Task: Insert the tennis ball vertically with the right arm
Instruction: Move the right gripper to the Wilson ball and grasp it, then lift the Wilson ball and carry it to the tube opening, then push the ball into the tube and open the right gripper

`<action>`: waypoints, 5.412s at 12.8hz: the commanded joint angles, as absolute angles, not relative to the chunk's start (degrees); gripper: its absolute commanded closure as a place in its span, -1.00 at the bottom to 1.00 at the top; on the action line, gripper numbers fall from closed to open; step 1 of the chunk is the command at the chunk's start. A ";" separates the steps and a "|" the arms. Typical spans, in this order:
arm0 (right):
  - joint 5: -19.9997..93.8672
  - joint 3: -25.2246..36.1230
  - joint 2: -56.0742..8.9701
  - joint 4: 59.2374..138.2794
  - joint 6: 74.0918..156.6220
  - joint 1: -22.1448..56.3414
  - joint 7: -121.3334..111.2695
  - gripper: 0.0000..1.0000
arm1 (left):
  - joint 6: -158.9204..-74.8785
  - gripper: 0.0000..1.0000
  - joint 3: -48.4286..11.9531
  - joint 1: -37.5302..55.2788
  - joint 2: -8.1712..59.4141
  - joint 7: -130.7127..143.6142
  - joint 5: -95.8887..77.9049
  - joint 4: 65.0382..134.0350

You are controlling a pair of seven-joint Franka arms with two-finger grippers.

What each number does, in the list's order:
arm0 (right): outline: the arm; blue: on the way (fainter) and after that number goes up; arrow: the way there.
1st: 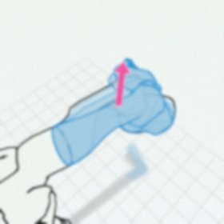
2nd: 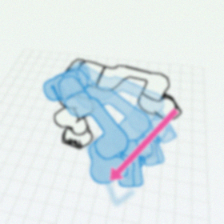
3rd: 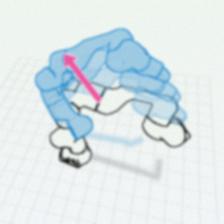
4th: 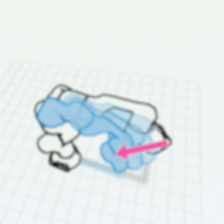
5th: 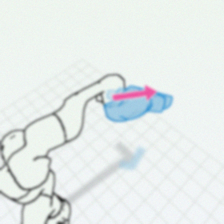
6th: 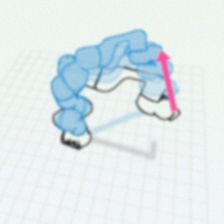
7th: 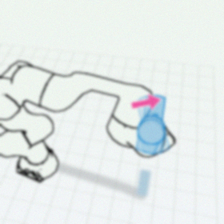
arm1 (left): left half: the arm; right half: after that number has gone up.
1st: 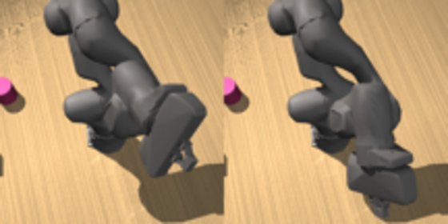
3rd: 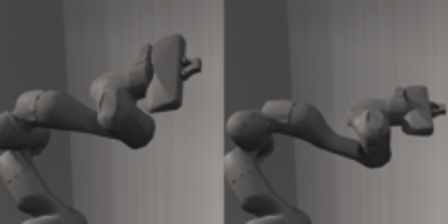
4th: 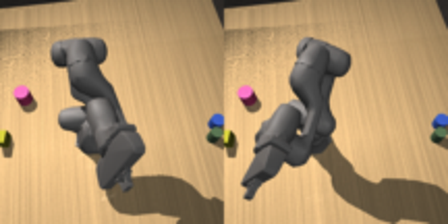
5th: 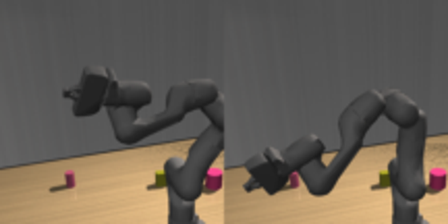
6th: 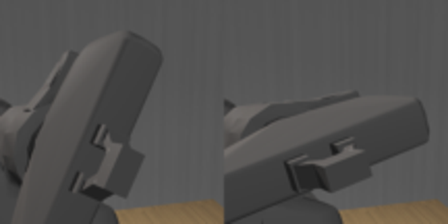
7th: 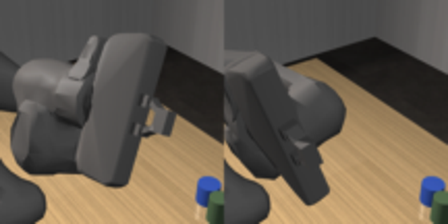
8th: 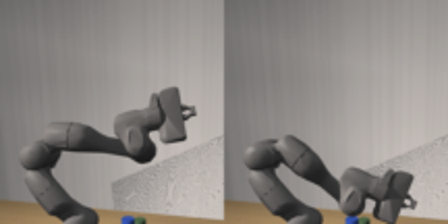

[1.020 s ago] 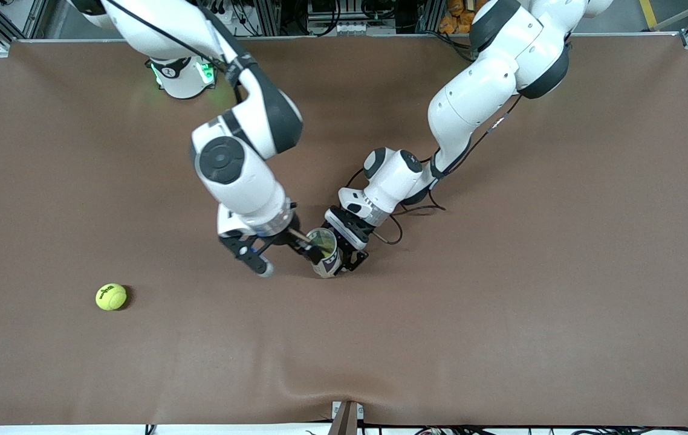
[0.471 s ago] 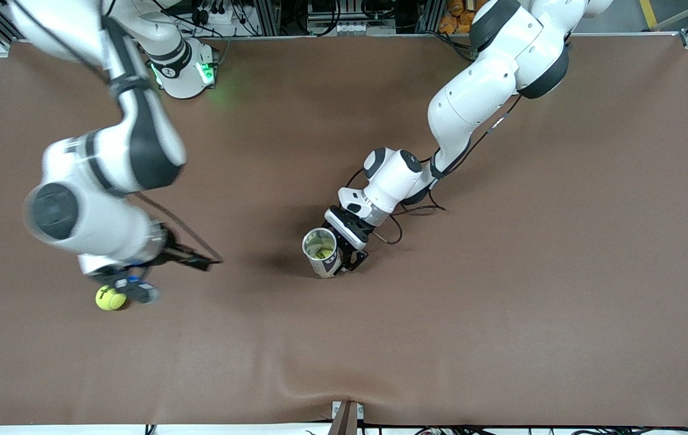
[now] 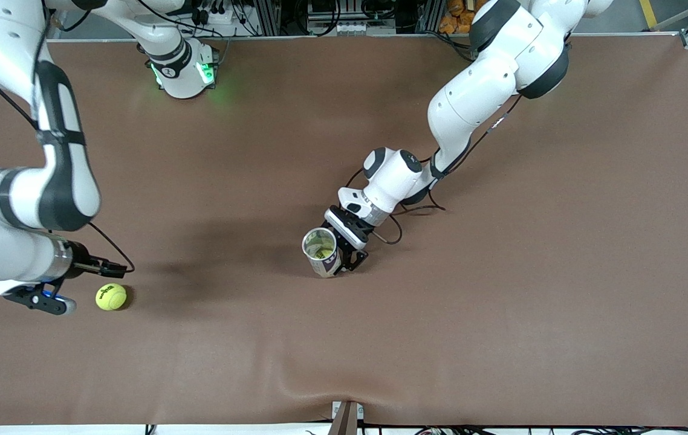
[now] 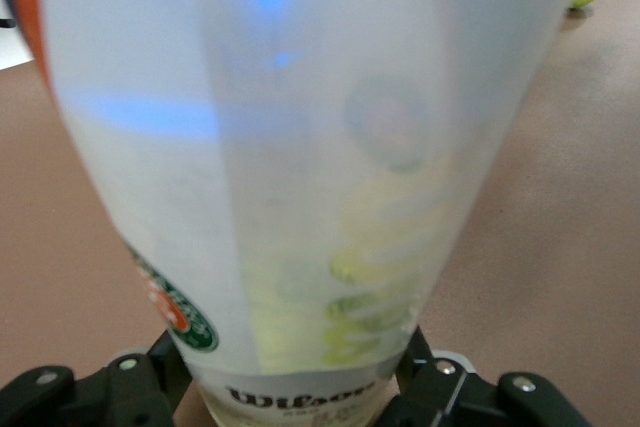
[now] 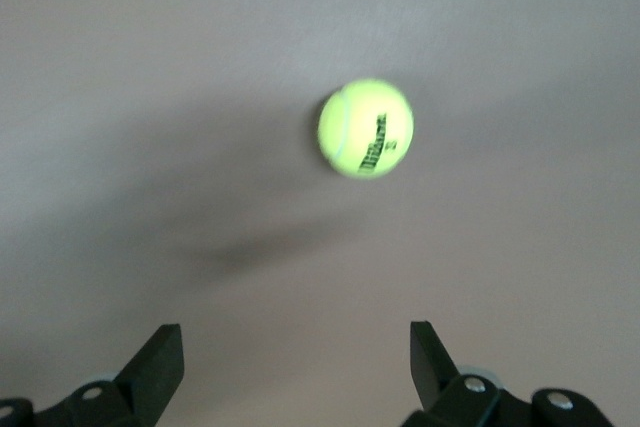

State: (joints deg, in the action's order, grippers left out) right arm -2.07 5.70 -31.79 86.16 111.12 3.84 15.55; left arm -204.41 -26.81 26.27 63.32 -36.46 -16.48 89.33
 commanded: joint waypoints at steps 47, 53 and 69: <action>3.25 -6.15 -25.57 83.42 117.95 22.66 62.45 -0.19 | -203.64 -0.66 -26.72 25.66 62.84 -36.65 -14.85 89.56; 2.81 -6.07 -30.92 77.36 119.44 31.54 76.02 -0.19 | -203.64 -0.66 -26.72 25.66 62.84 -36.65 -14.85 89.56; 1.23 -5.63 -35.86 76.73 125.51 31.20 74.27 -1.00 | -203.55 -0.66 -26.72 25.75 62.84 -36.65 -14.85 89.47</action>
